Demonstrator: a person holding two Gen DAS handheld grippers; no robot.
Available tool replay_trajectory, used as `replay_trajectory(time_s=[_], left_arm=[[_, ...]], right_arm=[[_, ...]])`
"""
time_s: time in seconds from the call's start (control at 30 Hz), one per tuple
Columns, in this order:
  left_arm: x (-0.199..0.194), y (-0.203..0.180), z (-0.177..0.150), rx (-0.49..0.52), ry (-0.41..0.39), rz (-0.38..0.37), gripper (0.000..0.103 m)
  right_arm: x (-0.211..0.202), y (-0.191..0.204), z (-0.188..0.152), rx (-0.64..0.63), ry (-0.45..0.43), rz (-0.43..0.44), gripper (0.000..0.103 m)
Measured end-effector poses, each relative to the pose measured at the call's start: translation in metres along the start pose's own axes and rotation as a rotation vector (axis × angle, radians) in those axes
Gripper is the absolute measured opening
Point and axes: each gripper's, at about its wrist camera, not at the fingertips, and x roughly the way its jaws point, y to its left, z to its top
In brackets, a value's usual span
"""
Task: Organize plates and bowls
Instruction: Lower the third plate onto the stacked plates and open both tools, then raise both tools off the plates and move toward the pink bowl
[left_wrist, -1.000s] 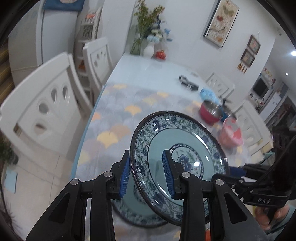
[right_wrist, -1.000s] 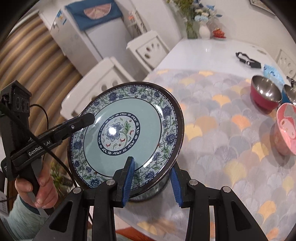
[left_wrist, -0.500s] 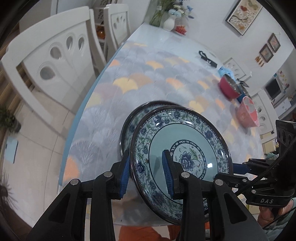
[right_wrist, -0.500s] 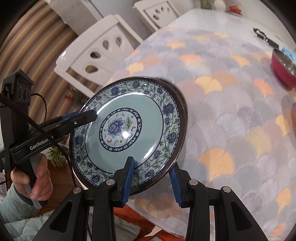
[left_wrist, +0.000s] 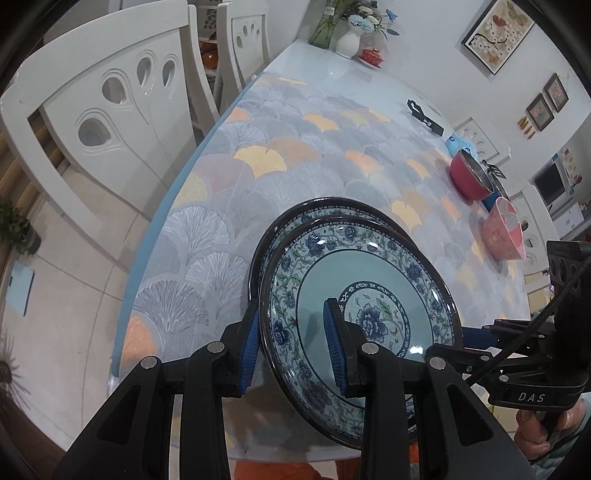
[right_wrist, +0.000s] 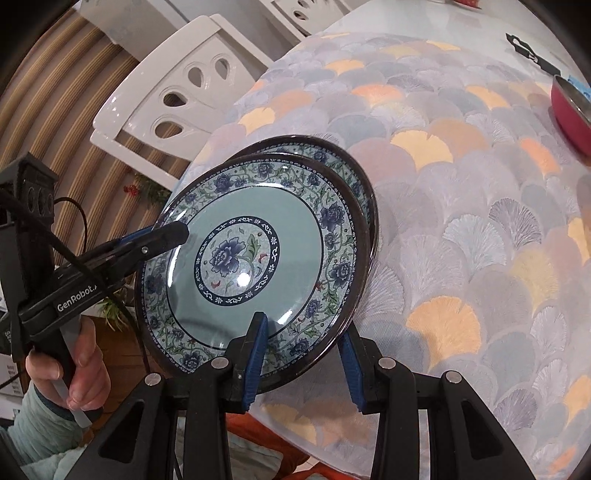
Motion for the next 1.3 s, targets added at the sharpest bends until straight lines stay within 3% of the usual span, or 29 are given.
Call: replay_trajectory(time_s=[0.47, 0.73, 1.03, 1.3], left_arm=[[-0.002, 0.009, 0.011, -0.019, -0.011, 0.024, 0.030], [0.002, 0.029, -0.003, -0.090, 0.039, 0.018, 0.031], [0.013, 0.023, -0.006, -0.086, 0.080, -0.029, 0.031], [0.023, 0.022, -0.007, -0.102, 0.114, -0.067, 0.031]], right_arm=[[-0.005, -0.006, 0.007, 0.022, -0.019, -0.007, 0.039], [-0.016, -0.009, -0.007, -0.029, 0.023, 0.029, 0.039], [0.009, 0.011, -0.019, -0.151, 0.174, 0.066, 0.039], [0.026, 0.016, -0.010, -0.145, 0.179, 0.062, 0.039]])
